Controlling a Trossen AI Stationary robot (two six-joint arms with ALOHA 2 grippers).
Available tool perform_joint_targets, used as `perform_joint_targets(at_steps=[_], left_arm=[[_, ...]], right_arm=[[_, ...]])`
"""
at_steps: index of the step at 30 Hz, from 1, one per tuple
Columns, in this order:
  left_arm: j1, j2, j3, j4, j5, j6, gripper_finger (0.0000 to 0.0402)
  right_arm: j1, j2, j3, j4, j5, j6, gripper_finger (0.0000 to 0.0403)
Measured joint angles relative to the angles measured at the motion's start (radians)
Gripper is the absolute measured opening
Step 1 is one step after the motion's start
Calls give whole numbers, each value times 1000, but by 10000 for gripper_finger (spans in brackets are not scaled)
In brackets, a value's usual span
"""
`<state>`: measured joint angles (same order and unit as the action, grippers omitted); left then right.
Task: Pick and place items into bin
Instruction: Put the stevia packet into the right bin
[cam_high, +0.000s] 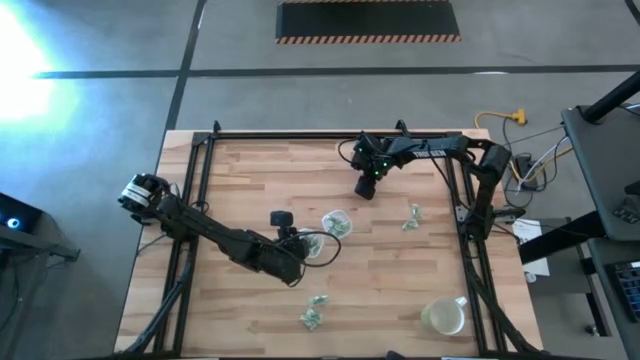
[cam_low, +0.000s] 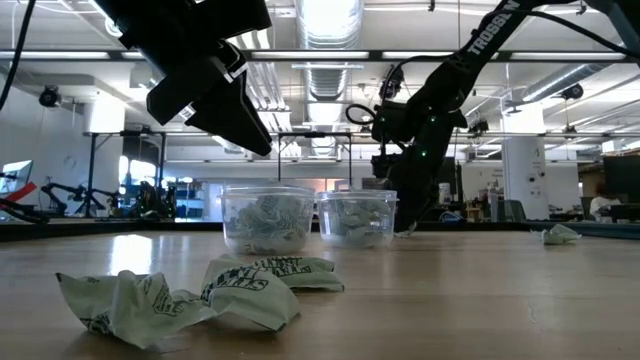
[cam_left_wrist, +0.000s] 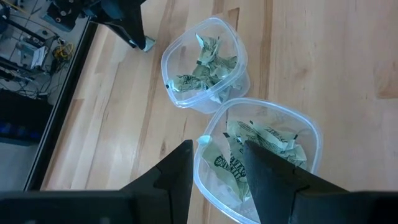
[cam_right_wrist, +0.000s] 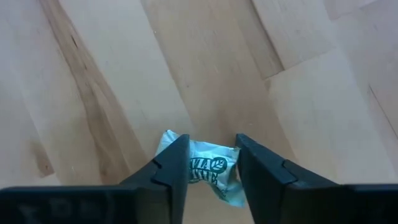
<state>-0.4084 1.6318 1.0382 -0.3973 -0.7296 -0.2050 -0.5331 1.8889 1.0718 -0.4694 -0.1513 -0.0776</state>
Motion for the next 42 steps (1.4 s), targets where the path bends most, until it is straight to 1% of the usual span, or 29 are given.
perform_joint_targets(at_steps=[9, 16, 26, 33, 37, 42], left_arm=[[0, 0, 0, 0, 0, 0, 125], [0, 0, 0, -1, 0, 0, 125], [0, 0, 0, -1, 0, 0, 125], [0, 0, 0, 0, 0, 0, 125], [0, 0, 0, 0, 0, 1, 125], [0, 0, 0, -1, 0, 1, 125]], right_arm=[[0, -23, -5, -7, -6, -7, 61], [20, -75, -11, -23, -18, -10, 35], [61, -154, -13, -34, -10, -34, 27], [98, -239, -12, -37, -8, -30, 27], [142, -290, -15, -37, -7, -27, 27], [226, -332, -22, -20, -7, -13, 27]])
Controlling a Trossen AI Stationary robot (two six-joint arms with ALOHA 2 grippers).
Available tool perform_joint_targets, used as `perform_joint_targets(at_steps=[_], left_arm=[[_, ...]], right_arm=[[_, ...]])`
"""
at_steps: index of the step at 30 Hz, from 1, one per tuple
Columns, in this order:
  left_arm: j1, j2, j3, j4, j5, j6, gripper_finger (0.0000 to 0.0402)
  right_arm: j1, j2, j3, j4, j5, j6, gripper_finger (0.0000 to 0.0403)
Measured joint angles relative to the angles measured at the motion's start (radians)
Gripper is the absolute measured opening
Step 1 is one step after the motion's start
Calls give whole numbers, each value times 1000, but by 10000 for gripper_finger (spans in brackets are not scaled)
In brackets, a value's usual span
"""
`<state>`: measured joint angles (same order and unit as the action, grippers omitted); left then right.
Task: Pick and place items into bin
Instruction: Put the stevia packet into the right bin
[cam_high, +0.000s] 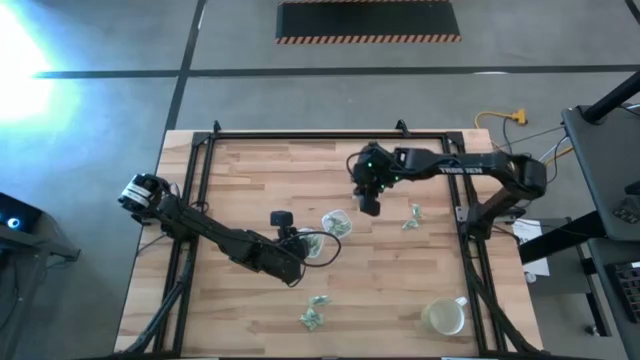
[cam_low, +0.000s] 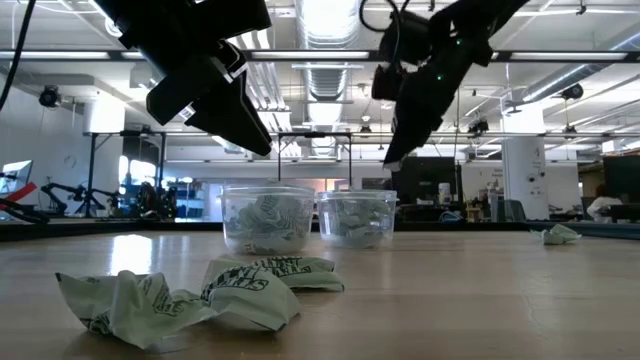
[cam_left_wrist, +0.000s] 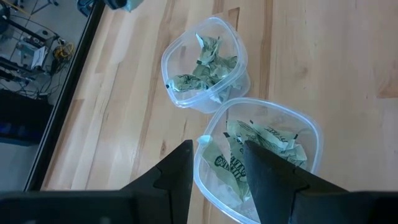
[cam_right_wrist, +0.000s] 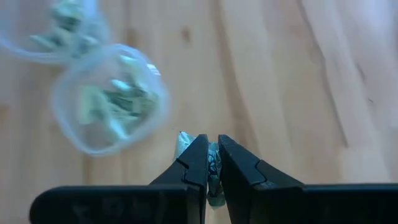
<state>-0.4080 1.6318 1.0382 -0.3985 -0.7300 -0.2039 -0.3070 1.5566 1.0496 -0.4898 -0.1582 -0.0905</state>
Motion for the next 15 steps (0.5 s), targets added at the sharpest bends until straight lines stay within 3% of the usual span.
perform_joint_targets(at_steps=[7, 15], left_arm=[[0, 0, -6, -2, 0, 0, 125], [-4, 0, -7, -71, 0, -1, 125]], right_arm=[[159, -17, -1, 55, 0, 3, 27], [331, -18, -31, 240, 0, -65, 27]])
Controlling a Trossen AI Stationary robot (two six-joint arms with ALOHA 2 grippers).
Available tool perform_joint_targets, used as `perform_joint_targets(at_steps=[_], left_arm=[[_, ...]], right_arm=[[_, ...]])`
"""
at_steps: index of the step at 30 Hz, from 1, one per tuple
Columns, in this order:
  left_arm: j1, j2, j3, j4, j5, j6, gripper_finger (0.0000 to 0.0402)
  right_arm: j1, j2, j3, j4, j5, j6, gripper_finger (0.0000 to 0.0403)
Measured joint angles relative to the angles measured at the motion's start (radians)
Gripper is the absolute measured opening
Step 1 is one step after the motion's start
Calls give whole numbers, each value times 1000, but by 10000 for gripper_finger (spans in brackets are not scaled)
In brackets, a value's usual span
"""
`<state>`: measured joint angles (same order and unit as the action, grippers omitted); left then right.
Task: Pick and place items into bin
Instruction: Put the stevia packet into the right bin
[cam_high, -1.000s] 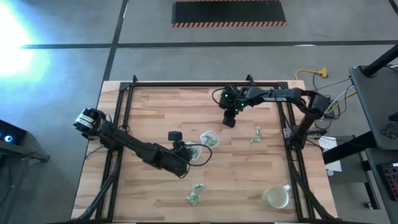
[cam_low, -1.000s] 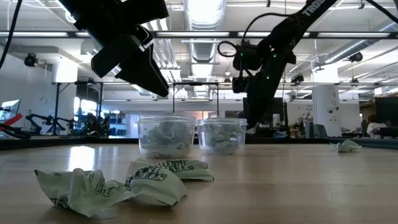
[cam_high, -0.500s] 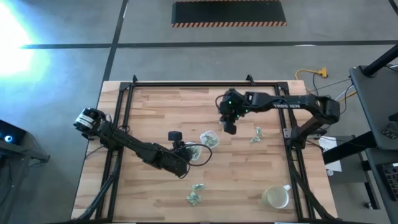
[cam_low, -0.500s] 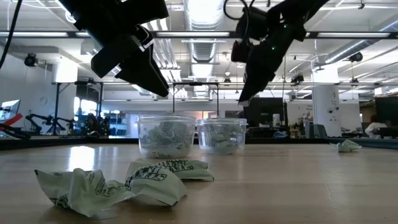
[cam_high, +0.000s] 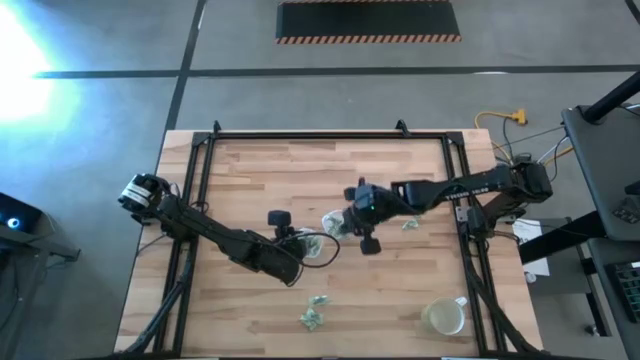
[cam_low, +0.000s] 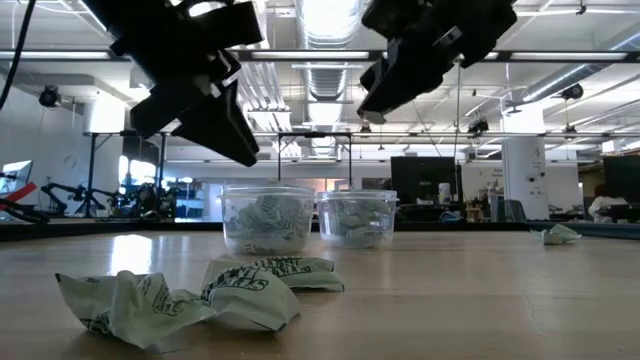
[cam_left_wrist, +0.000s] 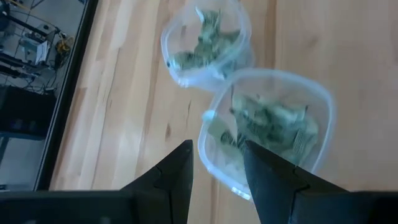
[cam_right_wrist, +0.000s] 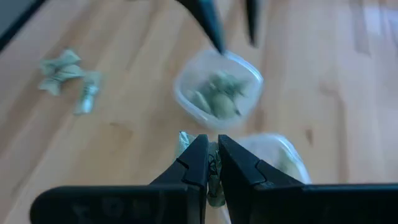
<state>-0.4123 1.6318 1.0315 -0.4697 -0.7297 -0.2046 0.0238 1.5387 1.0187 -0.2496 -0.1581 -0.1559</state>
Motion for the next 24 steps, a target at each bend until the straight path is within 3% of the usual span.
perform_joint_targets(at_steps=[6, 15, 24], left_arm=[[-31, -32, 2, -72, 2, -1, 125], [-153, -210, -50, -117, -1, -77, 125], [-309, -356, -211, 94, 3, -104, 125]], right_arm=[[45, 1, -54, 108, 64, -36, 27], [42, 1, -154, 319, 88, -87, 27], [3, 1, -249, 513, 99, -103, 27]])
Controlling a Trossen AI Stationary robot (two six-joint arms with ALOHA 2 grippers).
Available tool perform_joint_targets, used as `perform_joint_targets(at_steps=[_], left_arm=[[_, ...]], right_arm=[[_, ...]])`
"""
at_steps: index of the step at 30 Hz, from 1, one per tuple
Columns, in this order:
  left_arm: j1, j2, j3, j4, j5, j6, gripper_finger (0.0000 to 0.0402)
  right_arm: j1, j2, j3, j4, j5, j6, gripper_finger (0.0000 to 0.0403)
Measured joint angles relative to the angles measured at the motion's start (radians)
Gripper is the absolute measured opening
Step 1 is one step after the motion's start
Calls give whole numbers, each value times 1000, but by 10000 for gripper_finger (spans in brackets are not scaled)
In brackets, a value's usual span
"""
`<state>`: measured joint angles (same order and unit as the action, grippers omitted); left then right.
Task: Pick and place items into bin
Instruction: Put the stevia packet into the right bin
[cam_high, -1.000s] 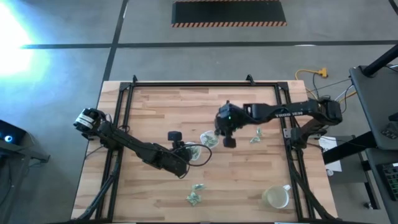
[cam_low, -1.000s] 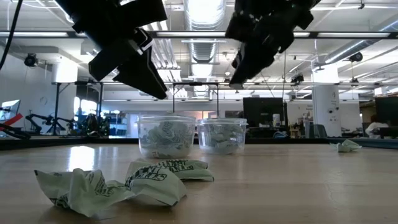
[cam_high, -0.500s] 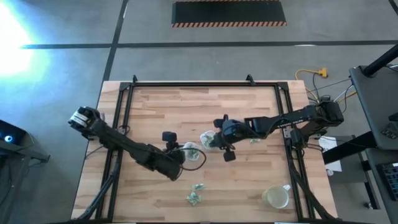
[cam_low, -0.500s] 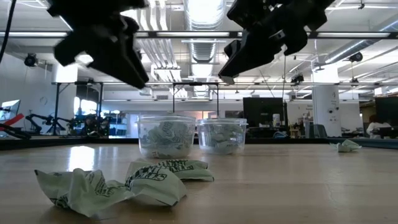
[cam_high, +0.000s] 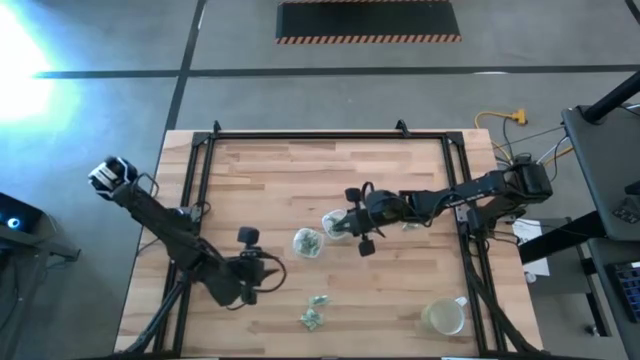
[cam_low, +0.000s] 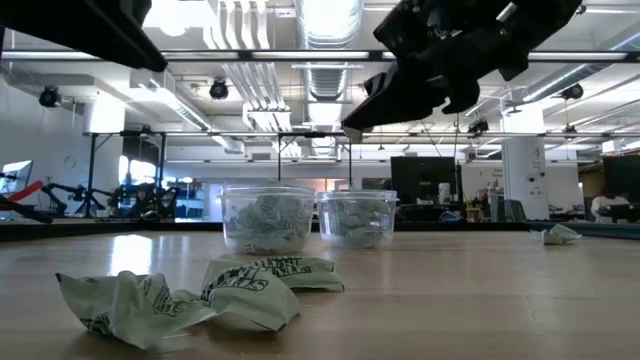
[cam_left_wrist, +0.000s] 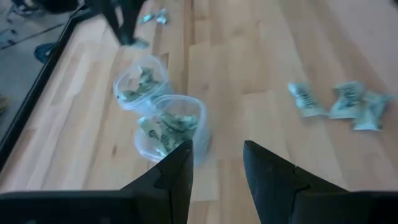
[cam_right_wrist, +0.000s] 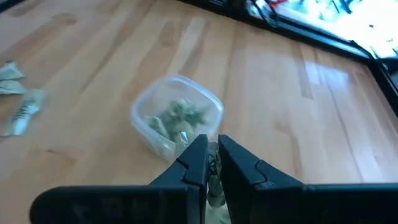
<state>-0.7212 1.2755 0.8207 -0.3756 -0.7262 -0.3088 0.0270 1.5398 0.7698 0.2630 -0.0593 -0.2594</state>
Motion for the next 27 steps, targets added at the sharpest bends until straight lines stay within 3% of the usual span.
perform_joint_targets(at_steps=[9, 27], left_arm=[[-14, -27, -17, 64, -6, 26, 125], [-14, -27, -20, 81, -5, 36, 125]], right_arm=[[-58, 53, -22, 10, 3, 57, 27], [-65, 137, -1, 28, -1, 75, 27]])
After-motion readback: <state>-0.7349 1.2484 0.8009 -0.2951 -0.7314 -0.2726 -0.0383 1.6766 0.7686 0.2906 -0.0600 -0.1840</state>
